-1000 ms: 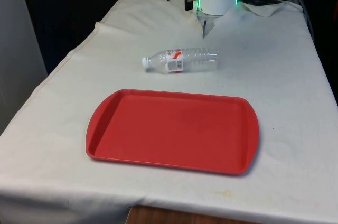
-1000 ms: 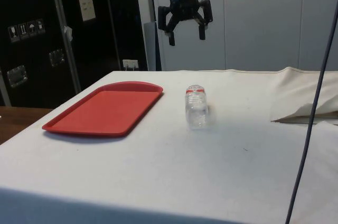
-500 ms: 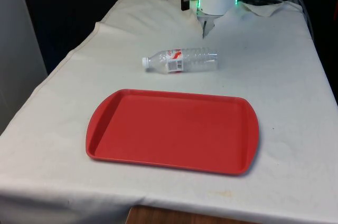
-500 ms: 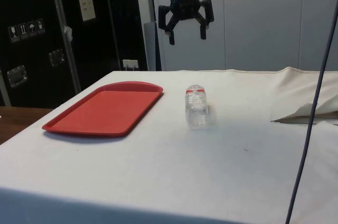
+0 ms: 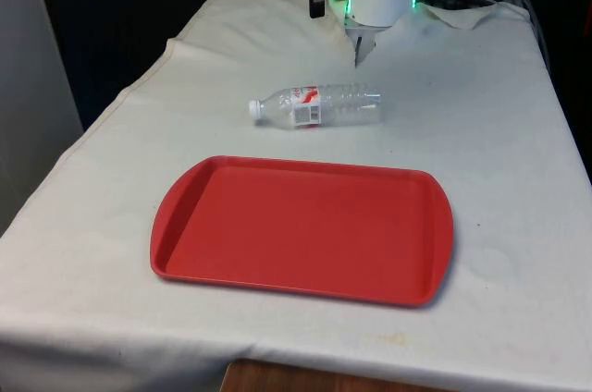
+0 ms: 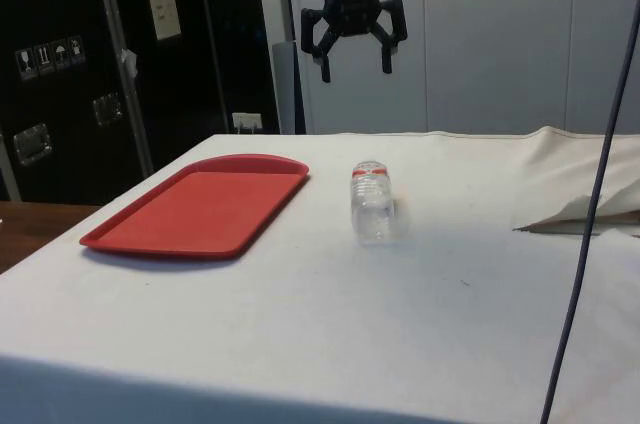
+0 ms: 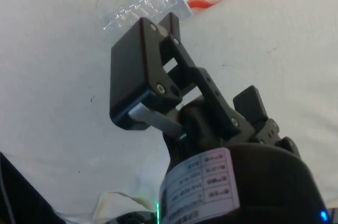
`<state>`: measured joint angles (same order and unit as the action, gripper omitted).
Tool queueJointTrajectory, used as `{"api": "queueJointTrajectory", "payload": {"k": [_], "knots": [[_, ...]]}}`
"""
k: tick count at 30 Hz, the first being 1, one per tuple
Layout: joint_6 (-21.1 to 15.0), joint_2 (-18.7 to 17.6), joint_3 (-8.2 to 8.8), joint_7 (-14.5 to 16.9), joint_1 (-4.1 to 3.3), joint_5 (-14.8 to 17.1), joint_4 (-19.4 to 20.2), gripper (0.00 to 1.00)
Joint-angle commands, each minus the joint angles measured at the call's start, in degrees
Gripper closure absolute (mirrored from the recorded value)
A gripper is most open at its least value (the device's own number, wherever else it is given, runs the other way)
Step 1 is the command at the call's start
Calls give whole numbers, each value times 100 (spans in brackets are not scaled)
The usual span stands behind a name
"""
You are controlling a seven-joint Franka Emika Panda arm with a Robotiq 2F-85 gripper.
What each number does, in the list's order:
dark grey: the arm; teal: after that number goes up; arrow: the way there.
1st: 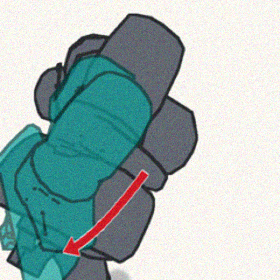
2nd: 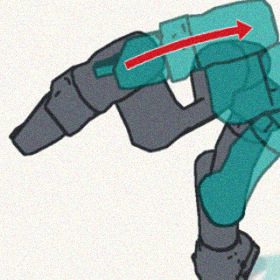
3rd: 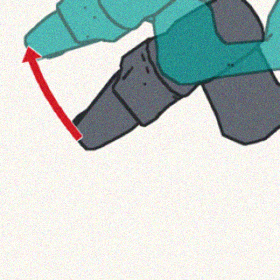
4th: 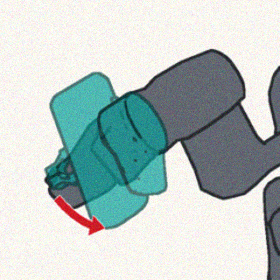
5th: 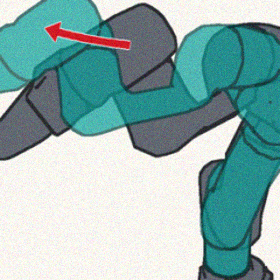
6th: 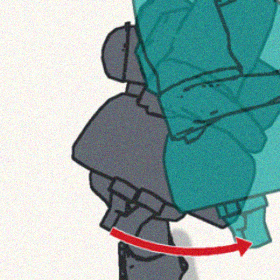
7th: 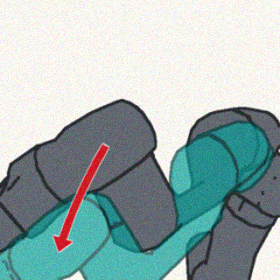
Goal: Place the bottle upright on the tray.
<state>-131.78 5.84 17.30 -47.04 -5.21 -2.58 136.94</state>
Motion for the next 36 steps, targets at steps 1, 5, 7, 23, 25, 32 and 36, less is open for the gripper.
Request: {"api": "queueJointTrajectory", "payload": {"k": [1, 5, 7, 23, 25, 32, 36], "knots": [[-23, -29, 6, -92, 11, -34, -23, 0], [-17, -34, 23, -201, 17, -29, -29, 0], [-17, -34, 34, -258, 17, -29, -34, 0], [0, -74, 103, -705, 29, -23, -80, 0], [0, -80, 120, -785, 29, -23, -92, 0], [-6, -97, 149, -945, 34, -11, -97, 0], [-23, -126, 172, -1066, 34, 6, -115, 0]]}}
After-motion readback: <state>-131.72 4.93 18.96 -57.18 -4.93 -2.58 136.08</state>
